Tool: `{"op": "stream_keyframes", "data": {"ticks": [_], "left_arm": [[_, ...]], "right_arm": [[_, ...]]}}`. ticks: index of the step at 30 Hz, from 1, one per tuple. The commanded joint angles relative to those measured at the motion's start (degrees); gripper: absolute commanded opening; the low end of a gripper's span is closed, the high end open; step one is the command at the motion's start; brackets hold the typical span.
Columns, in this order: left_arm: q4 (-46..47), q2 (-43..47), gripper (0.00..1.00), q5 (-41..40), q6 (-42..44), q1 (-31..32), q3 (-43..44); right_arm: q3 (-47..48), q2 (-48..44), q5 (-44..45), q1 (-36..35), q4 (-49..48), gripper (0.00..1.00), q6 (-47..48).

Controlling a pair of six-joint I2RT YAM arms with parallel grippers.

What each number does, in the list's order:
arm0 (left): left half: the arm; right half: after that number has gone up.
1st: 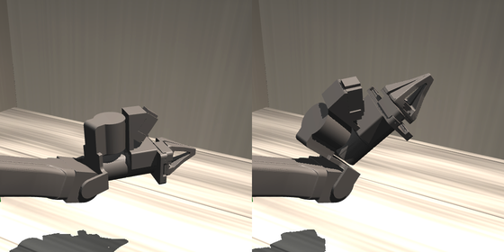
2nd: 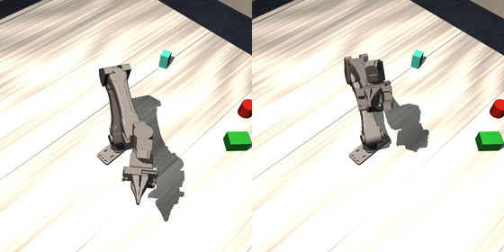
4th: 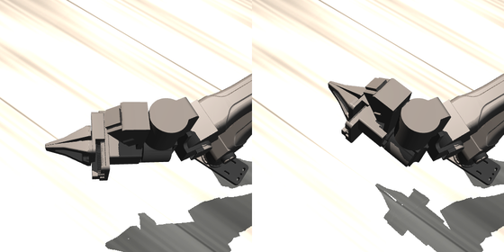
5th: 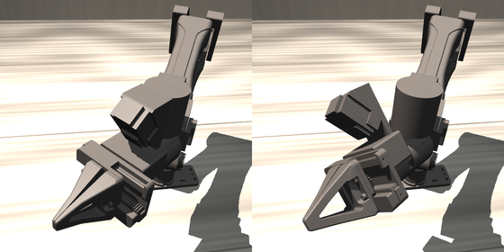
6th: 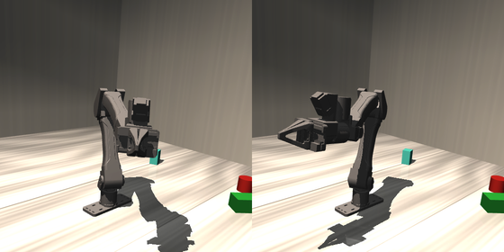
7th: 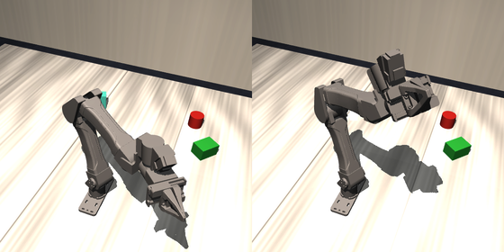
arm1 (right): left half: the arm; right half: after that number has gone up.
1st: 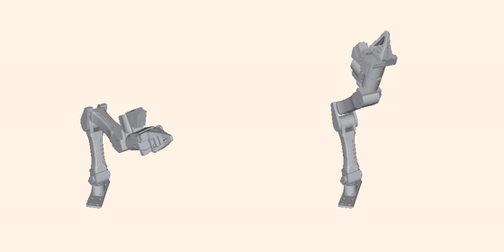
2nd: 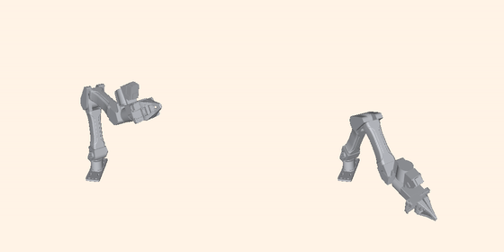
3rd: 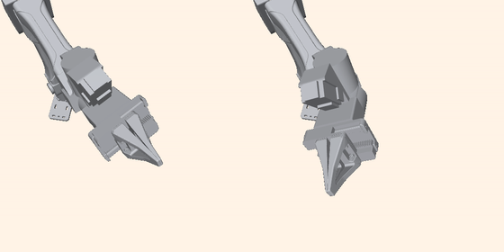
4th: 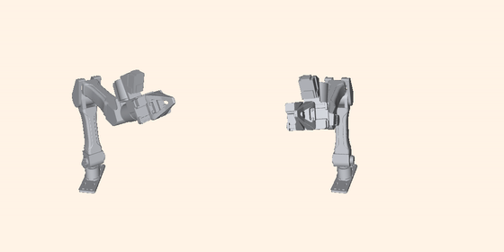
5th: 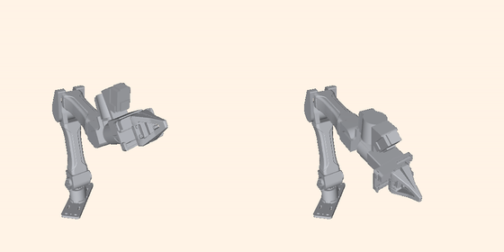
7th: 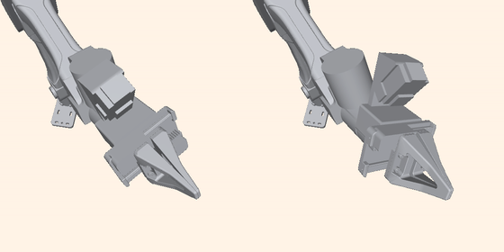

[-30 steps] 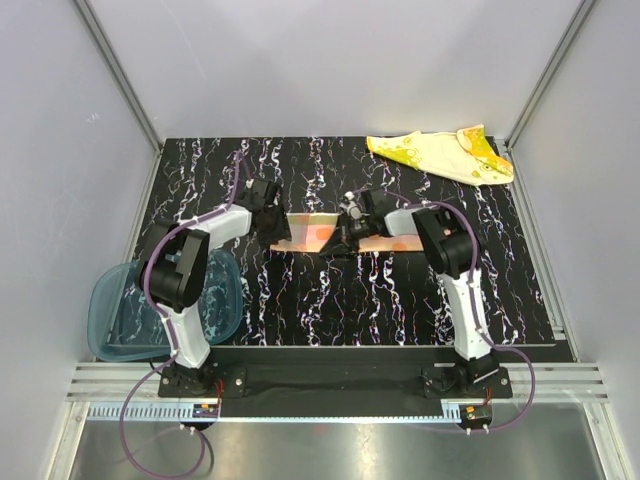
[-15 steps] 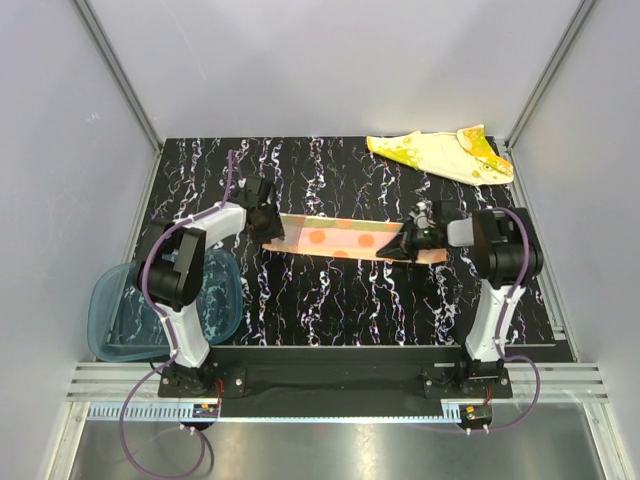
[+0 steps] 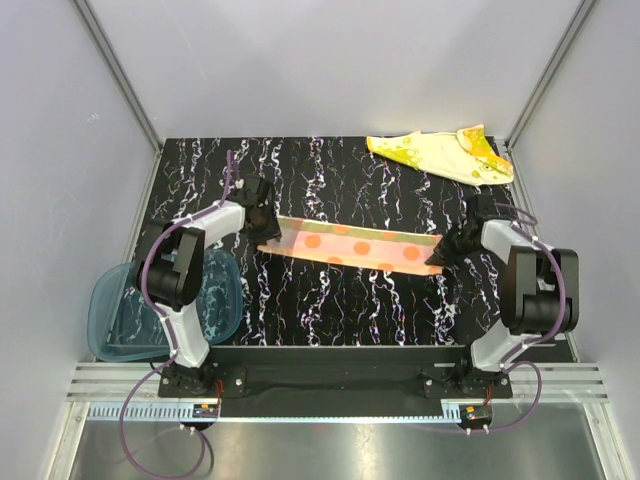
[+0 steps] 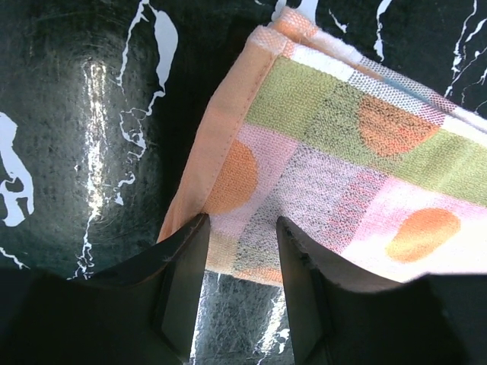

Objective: Roll the towels
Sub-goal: Fold the towel

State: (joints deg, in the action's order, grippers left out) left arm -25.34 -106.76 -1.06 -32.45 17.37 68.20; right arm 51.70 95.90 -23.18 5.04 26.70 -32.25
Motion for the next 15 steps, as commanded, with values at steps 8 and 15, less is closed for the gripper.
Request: {"op": "stream_keyframes", "data": {"ticks": [8, 15], "left_arm": [[-10.76, 2.34, 0.62, -1.14, 0.36, -0.49, 4.37], [-25.27, 5.60, 0.84, -2.54, 5.98, -0.58, 19.76]], "right_arm": [[7.80, -14.23, 19.94, 0.24, 17.68, 0.55, 0.78], [3.07, -18.64, 13.78, 0.23, 16.20, 0.70, 0.70]]}}
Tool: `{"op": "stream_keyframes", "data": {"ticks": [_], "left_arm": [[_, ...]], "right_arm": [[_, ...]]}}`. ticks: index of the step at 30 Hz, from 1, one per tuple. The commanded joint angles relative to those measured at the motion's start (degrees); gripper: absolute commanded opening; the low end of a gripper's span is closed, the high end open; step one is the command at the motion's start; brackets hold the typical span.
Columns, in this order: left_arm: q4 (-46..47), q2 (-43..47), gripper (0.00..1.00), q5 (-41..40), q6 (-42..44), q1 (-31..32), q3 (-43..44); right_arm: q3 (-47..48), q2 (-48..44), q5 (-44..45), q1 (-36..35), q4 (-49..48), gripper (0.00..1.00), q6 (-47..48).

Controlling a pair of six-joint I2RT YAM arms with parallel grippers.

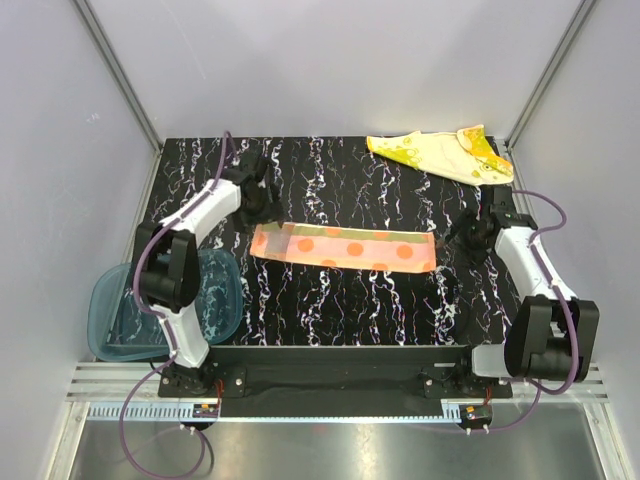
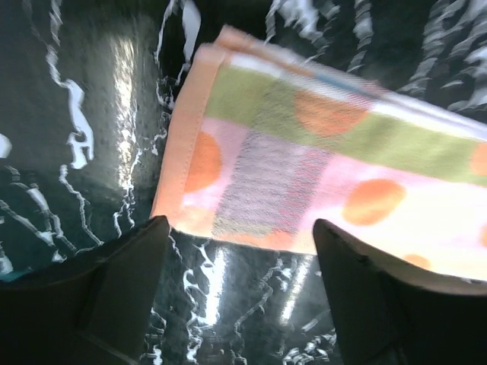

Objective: Roll the towels
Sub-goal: Fold the towel

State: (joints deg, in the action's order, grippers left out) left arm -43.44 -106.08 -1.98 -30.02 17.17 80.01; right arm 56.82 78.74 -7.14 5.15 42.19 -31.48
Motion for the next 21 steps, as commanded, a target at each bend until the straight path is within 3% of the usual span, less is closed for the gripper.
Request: {"op": "stream_keyframes", "data": {"ticks": [1, 3, 7, 21], "left_arm": [[-8.66, 5.01, 0.86, -1.63, 4.44, -0.38, 9.54], [-11.84, 5.62, 0.87, -2.85, 7.07, -0.47, 12.71], [-9.74, 8.08, 0.88, -6.10, 11.38, -0.73, 10.35], [-5.07, 9.93, 0.88, -5.14, 12.00, -0.91, 4.45]], "right_arm": [[-2.93, -1.31, -4.27, 0.13, -0.87, 0.70, -0.24], [-5.22, -0.96, -5.51, 0.13, -1.94, 0.70, -0.86], [-8.21, 0.62, -7.01, 0.13, -5.97, 0.67, -1.47], [-9.01, 9.67, -5.88, 0.13, -13.80, 0.58, -1.65]]}}
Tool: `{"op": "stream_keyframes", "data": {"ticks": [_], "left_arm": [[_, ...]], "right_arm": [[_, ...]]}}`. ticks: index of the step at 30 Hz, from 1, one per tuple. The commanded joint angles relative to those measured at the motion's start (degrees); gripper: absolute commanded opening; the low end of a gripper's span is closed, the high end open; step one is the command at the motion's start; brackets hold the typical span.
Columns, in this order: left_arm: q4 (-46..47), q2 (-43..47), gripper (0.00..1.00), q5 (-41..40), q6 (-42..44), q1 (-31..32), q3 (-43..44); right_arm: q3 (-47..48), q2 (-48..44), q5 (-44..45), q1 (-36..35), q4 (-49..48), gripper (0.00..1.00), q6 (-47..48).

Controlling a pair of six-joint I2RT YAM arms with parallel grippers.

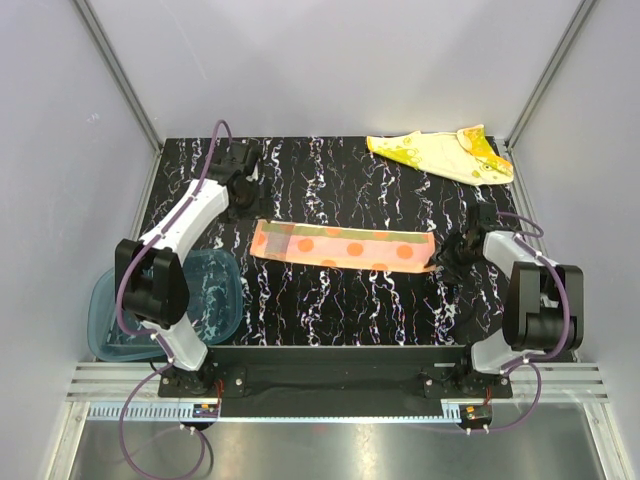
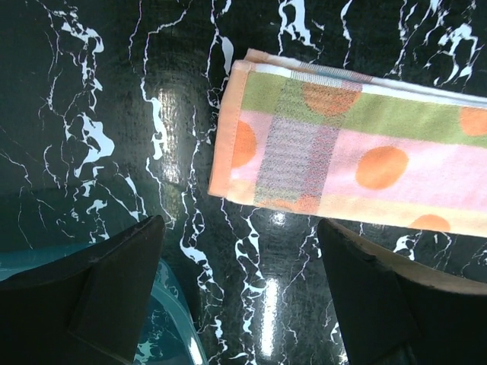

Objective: Roll the towels
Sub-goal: Fold the towel

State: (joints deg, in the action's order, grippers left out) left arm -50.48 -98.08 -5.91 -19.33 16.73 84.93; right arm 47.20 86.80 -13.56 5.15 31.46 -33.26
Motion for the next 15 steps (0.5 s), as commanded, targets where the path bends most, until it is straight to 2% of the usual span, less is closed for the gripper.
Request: {"op": "stream_keyframes", "data": {"ticks": [1, 8, 9, 12, 14, 15], "left_arm": [[1.61, 1.76, 0.88, -1.21, 1.31, -0.47, -0.38], [2.14, 2.37, 0.88, -2.00, 1.40, -0.65, -1.17], [2.05, 2.28, 0.88, -2.00, 1.40, -0.65, -1.08], [1.96, 2.11, 0.88, -2.08, 1.32, -0.65, -0.99], [2.05, 2.11, 0.88, -2.09, 1.40, -0.65, -1.25], [2.05, 2.11, 0.88, -2.17, 1.40, -0.65, -1.25]], "right_arm": [[0.79, 2.92, 0.64, 0.13, -3.68, 0.55, 0.38], [4.73, 8.73, 6.78, 0.21, -2.03, 0.19, 2.14], [5.70, 9.60, 9.40, 0.39, -0.28, 0.10, 2.23], [8.78, 9.79, 13.19, 1.53, 1.66, 0.04, 2.76], [11.41, 9.96, 15.21, 1.97, 3.68, 0.04, 4.07], [12.29, 9.79, 17.76, 1.97, 5.35, 0.08, 4.42]]}}
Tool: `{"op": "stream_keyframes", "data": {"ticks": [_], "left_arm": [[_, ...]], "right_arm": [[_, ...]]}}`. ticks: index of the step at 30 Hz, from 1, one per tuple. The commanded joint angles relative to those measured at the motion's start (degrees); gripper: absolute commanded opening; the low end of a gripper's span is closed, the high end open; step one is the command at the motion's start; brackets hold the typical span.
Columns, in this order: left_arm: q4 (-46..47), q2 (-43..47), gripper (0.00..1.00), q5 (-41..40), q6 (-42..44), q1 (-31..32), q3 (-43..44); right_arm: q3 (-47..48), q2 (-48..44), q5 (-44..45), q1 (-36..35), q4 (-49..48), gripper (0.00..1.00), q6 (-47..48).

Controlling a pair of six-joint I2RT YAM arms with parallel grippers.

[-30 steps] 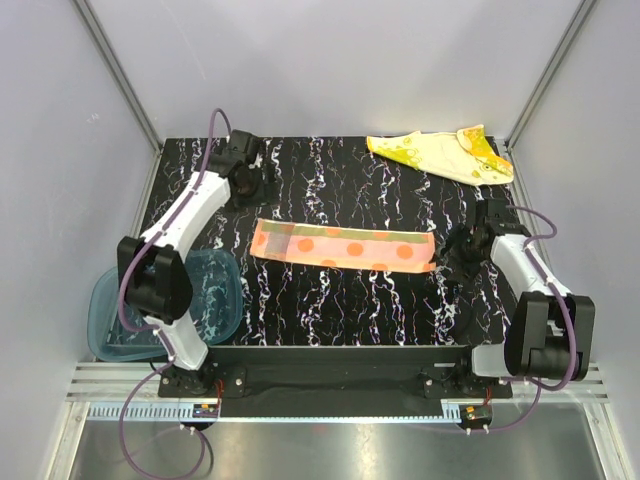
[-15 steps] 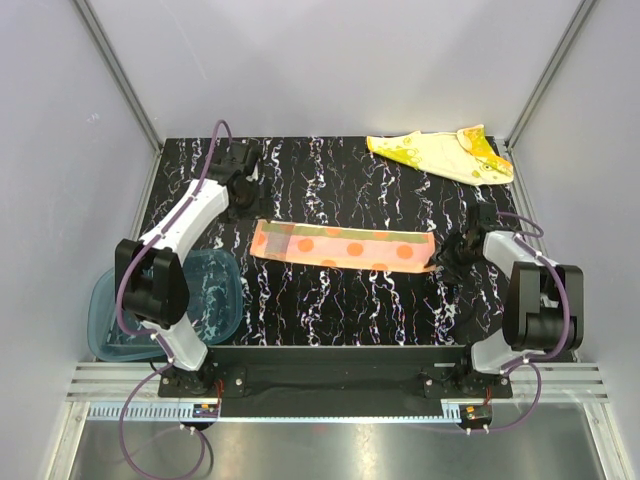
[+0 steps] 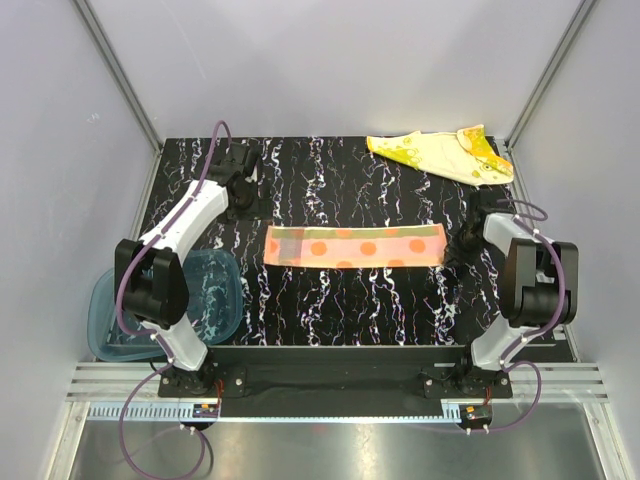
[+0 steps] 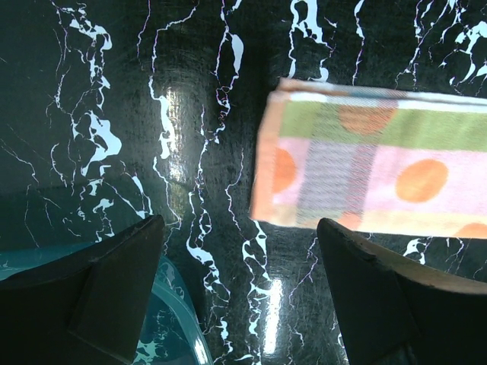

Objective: Roll the towels
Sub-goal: Fold the towel

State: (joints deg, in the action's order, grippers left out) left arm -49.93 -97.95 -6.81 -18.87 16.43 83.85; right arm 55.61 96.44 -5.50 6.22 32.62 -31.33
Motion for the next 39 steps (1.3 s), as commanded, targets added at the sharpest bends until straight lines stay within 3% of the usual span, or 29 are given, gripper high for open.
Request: {"op": "stream_keyframes", "data": {"ticks": [1, 3, 4, 6, 7, 10, 14, 21, 39], "left_arm": [[1.50, 1.80, 0.88, -1.28, 0.94, -0.34, -0.18], [1.42, 1.71, 0.88, -1.28, 0.94, -0.34, -0.27], [1.59, 1.71, 0.88, -1.28, 0.94, -0.34, -0.27], [1.50, 1.54, 0.88, -1.19, 0.86, -0.34, -0.27], [1.50, 1.27, 0.88, -1.19, 0.86, -0.34, -0.27], [1.33, 1.19, 0.88, -1.19, 0.86, -0.34, -0.09], [1.33, 1.36, 0.88, -1.19, 0.86, -0.34, -0.10], [1.24, 1.71, 0.88, -1.28, 0.94, -0.34, -0.27], [1.42, 2.50, 0.88, -0.66, 1.12, -0.43, -0.53]], "right_arm": [[5.19, -0.29, 10.67, 0.99, 4.81, 0.12, 3.11], [5.90, -1.52, 13.48, 1.25, 6.22, 0.27, 3.21], [6.08, -3.18, 14.02, 1.34, 6.49, 0.49, 3.29], [6.35, -5.03, 13.68, 1.52, 7.10, 0.69, 3.21], [6.35, -7.30, 12.97, 1.52, 7.02, 0.76, 3.38], [5.30, -11.88, 11.12, 1.69, 6.84, 0.81, 3.21], [1.08, -14.97, 6.65, 3.45, 4.74, 0.78, 2.50], [-4.11, -9.53, -3.81, 4.59, -2.55, 0.65, 0.57], [-2.97, 1.02, -2.32, 5.21, -7.92, 0.60, 0.31]]}}
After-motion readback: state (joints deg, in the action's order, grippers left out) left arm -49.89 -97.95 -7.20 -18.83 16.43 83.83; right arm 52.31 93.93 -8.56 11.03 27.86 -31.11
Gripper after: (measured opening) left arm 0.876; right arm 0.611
